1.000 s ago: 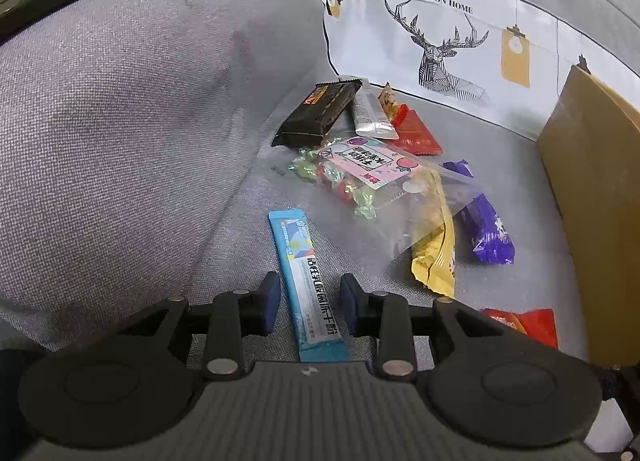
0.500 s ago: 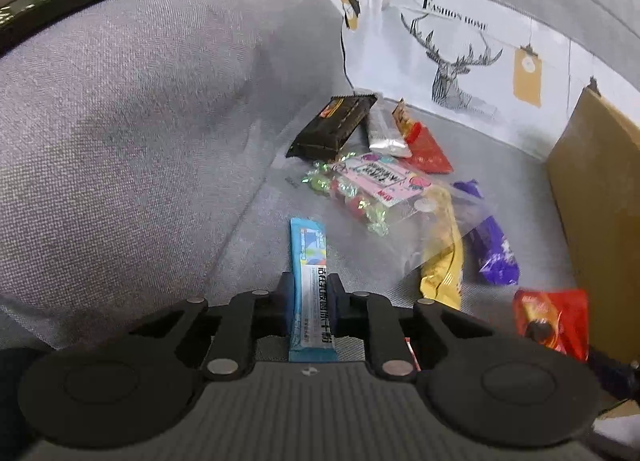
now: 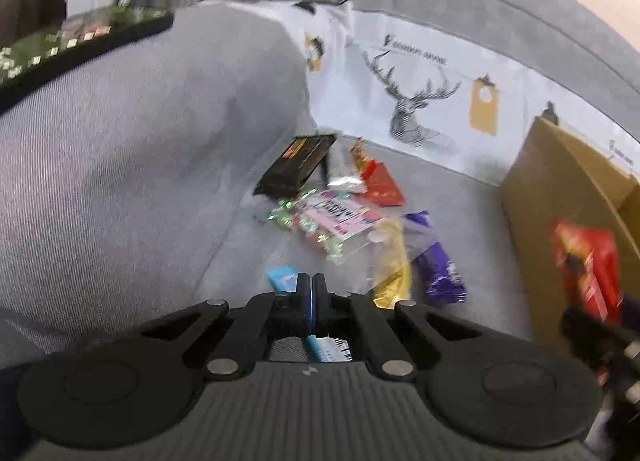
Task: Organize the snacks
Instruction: 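Carry red coffee bag with right gripper up toward the cardboard box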
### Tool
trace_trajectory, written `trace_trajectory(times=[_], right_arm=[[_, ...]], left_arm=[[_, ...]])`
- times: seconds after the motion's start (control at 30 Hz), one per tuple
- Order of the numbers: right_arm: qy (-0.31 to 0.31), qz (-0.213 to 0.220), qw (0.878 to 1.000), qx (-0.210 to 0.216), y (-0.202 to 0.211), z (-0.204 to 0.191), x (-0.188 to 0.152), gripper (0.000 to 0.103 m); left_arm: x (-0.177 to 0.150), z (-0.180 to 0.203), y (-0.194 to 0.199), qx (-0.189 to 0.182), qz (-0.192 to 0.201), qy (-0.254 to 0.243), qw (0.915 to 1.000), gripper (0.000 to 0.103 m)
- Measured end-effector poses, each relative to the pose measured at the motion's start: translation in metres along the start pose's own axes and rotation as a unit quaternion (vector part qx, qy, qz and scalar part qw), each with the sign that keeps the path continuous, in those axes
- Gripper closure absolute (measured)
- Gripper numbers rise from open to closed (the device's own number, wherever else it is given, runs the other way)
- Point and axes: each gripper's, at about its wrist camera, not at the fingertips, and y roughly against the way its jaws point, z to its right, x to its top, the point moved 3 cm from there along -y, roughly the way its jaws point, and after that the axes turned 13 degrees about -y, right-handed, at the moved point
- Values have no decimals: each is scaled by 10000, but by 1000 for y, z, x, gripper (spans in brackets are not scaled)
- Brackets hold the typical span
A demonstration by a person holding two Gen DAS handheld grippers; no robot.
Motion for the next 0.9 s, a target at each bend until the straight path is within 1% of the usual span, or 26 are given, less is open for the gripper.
trace_trajectory(times=[0.07,0.13,0.17,0.2,0.23,0.27,0.3,0.4,0.47,0.57,0.6,0.67,0.73,0.77,0.8,0.83,0.9], right_arm=[[-128,155,9998,19,12,7,7,57],[-242,255,9994,21,21,15,14,57],[-295,273,9992,15,25,19,16,57],[-357,295,9989,-6,29,23,18,57],[-416,324,9986,-28,32,26,20,57],[-464,346,9983,-42,35,29,21,57],[-504,368,9980,-54,38,32,22,57],[-551,414,9976,-51,47,42,25,57],[-533,420,9977,-56,52,47,24,57],[-529,435,9976,-65,59,56,23,57],[-548,443,9975,-66,62,59,23,57],[-602,478,9970,-70,65,66,24,57],[-672,529,9963,-71,69,74,25,57],[-707,555,9959,-66,71,78,26,57],[-729,581,9956,-70,72,81,28,57],[-749,623,9952,-71,74,86,31,57],[-770,700,9946,-49,76,93,36,57]], left_arm=[[0,-1,-1,34,-50,-1,10000,103],[-5,-6,-11,46,-350,174,9992,103],[-8,-11,-16,112,-523,327,9980,99],[-10,-14,-20,142,-648,415,9969,95],[-11,-14,-23,127,-731,428,9963,80],[-11,-12,-26,101,-779,357,9963,69],[-12,-8,-27,101,-796,246,9965,68],[-13,-3,-28,191,-750,79,9970,67],[-13,-4,-24,311,-630,179,9974,67],[-8,-5,-20,172,-421,333,9984,67],[-6,-2,-21,121,-422,279,9986,67],[-9,5,-27,23,-593,92,9982,67],[-13,10,-34,95,-786,-56,9968,68],[-14,12,-35,151,-747,-109,9970,69],[-13,13,-35,208,-726,-142,9970,74],[-12,11,-37,240,-715,-108,9971,83],[-12,6,-38,286,-680,49,9973,85]])
